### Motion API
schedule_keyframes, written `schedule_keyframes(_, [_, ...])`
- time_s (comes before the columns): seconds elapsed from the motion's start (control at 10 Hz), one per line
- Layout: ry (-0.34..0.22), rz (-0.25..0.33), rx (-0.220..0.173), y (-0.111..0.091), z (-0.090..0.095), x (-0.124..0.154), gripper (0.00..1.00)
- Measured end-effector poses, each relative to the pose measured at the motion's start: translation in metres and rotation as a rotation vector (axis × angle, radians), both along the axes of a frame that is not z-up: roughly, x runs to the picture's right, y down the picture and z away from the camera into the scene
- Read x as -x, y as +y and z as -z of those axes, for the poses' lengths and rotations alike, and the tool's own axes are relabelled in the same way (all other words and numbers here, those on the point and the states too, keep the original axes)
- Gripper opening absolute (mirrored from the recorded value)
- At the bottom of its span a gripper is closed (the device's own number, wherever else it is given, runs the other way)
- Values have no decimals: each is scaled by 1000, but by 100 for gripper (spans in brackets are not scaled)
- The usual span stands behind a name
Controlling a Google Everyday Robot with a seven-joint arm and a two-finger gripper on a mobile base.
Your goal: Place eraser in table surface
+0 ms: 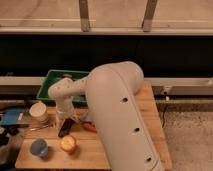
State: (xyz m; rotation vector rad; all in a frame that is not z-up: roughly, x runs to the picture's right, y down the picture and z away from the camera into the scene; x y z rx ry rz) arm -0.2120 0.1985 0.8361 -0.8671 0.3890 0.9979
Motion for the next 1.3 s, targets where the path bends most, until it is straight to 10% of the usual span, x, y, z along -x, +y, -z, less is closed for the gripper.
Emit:
schedule_keyframes(0.4, [2, -1, -27, -5, 4, -2, 0])
schedule_keyframes(1.3, [47, -35, -204, -88, 37, -34, 0])
